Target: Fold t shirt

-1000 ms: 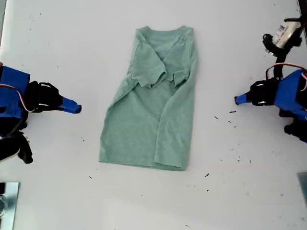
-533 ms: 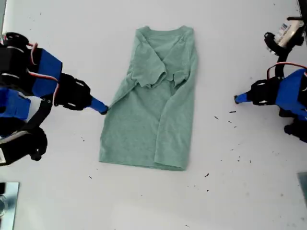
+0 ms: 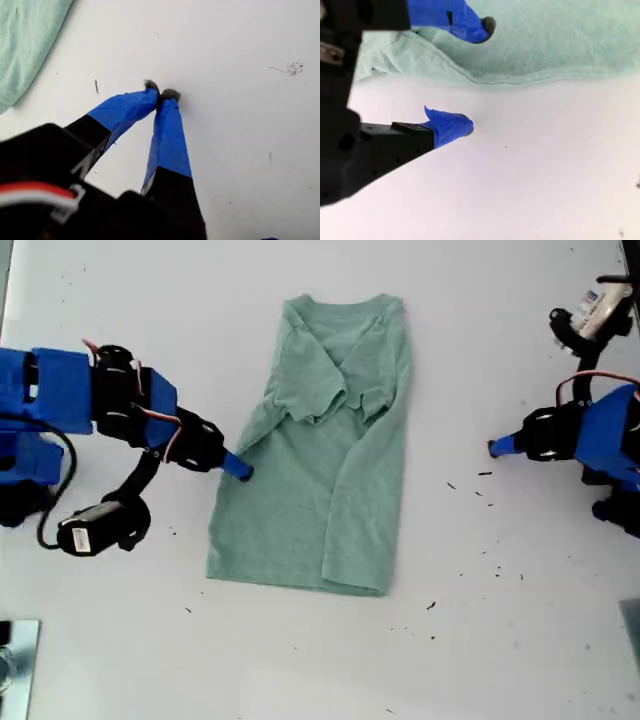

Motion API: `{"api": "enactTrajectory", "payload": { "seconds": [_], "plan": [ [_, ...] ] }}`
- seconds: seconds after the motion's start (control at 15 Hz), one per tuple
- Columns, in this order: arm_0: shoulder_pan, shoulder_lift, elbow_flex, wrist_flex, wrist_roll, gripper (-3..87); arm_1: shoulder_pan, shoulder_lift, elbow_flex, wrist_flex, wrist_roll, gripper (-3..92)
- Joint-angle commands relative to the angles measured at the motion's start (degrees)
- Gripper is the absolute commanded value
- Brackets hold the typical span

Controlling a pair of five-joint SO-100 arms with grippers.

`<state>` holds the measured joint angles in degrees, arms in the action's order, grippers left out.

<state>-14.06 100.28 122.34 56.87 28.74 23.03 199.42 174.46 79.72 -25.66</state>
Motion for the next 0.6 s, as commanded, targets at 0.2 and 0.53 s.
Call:
{"api": "enactTrajectory", "payload": {
  "seconds": [0.2, 0.53],
  "plan": [
    [4.5, -6.2, -6.1, -5.3, -6.8, -0.2, -0.7, 0.8, 1.9, 0.2, 0.1, 2.3],
    [3.1, 7.3, -15.2, 16.8, -14.3, -0.2, -0.1, 0.8, 1.9, 0.2, 0.0, 2.3]
  ]
}}
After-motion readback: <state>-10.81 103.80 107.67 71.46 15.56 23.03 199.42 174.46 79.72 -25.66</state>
